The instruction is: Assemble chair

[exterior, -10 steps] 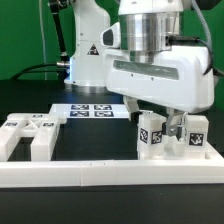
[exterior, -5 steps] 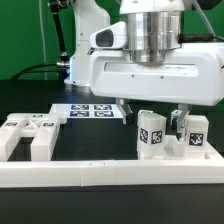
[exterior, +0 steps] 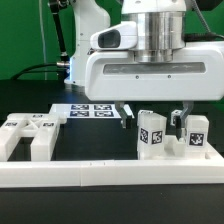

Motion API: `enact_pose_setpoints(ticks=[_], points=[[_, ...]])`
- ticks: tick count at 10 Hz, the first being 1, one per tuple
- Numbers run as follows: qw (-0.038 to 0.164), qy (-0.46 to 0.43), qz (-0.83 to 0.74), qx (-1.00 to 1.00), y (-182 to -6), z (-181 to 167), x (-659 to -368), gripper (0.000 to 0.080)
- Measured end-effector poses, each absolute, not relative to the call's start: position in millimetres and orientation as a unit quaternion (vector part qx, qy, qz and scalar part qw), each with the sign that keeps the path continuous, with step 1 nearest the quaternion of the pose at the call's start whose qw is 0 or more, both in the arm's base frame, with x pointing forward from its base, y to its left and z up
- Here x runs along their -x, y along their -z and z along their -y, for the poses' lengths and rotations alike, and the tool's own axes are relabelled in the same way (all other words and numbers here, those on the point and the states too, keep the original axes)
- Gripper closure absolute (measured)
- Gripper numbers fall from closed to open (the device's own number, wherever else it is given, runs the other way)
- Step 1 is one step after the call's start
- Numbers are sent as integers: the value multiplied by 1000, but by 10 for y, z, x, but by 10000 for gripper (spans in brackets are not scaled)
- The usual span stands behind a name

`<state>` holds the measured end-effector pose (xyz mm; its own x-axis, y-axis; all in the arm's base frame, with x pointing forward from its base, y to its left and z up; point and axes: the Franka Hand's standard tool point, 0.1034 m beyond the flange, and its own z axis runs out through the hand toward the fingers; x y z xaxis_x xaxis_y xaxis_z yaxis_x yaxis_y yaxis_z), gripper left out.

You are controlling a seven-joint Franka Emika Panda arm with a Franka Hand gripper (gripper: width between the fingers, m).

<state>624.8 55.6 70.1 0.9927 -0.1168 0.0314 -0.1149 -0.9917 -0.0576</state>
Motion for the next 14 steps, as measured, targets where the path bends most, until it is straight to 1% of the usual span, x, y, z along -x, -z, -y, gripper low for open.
enact_pose_setpoints(ticks=[3,5,6,7,8,9,10,11,14], points=[[23,19,27,999,-698,-531,-6247,151],[12,18,97,995,-693,-517,-6240,151],[12,18,103,994,-691,-516,-6239,151],[12,18,101,995,-689,-514,-6239,238],[12,18,101,995,-688,-512,-6238,387],[12,18,93,995,-687,-512,-6238,387],[12,17,82,996,-685,-512,-6237,510],[13,17,71,997,-684,-512,-6237,510],[17,16,-62,998,-684,-513,-6242,509]])
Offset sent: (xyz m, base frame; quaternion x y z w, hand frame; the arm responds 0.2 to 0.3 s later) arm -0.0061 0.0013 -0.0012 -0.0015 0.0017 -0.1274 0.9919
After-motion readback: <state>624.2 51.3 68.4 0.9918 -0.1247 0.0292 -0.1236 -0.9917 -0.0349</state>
